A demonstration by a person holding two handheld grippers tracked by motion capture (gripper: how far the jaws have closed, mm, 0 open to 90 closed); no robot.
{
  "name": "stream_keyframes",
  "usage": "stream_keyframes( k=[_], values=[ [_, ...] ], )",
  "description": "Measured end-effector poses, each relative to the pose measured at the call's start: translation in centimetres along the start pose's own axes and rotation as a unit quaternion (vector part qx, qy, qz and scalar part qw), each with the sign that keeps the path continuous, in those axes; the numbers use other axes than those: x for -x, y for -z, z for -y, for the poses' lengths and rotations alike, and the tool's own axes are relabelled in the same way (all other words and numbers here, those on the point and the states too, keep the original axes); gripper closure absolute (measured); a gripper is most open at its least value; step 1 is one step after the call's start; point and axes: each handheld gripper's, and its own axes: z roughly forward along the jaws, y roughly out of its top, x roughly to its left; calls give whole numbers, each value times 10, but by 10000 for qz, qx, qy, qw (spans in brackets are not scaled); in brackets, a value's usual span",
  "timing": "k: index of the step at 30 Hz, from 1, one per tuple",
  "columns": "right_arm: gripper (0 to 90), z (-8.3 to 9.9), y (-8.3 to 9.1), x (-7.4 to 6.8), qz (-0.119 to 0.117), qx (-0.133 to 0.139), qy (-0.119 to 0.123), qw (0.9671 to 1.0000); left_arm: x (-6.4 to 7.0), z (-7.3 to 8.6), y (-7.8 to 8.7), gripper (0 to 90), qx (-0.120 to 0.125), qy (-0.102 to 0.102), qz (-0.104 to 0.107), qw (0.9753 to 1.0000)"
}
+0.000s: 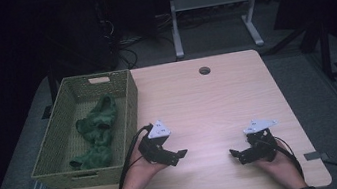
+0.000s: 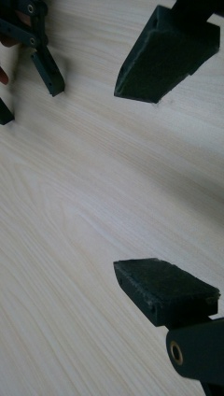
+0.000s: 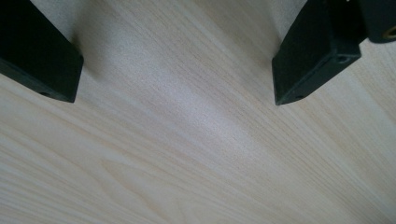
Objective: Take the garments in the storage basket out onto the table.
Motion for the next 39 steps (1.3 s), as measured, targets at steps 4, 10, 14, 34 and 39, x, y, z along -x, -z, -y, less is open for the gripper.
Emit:
stream_keyframes(
  k=[4,10,14,34,39],
  values=[
    [17,0,0,0,-1,0,-2,10000,0,-4,2,134,34,8,9,10000],
    [18,0,0,0,-2,1,-2,10000,-1,-9,7,136,94,40,26,9999],
    [17,0,0,0,-2,3,-5,10000,-2,-13,9,137,109,43,41,9999],
    [18,0,0,0,-11,-4,-9,10000,-12,-32,20,136,141,49,44,9999],
    [17,0,1,0,-12,-12,-20,10000,-17,-37,27,137,195,71,21,9998]
  ],
)
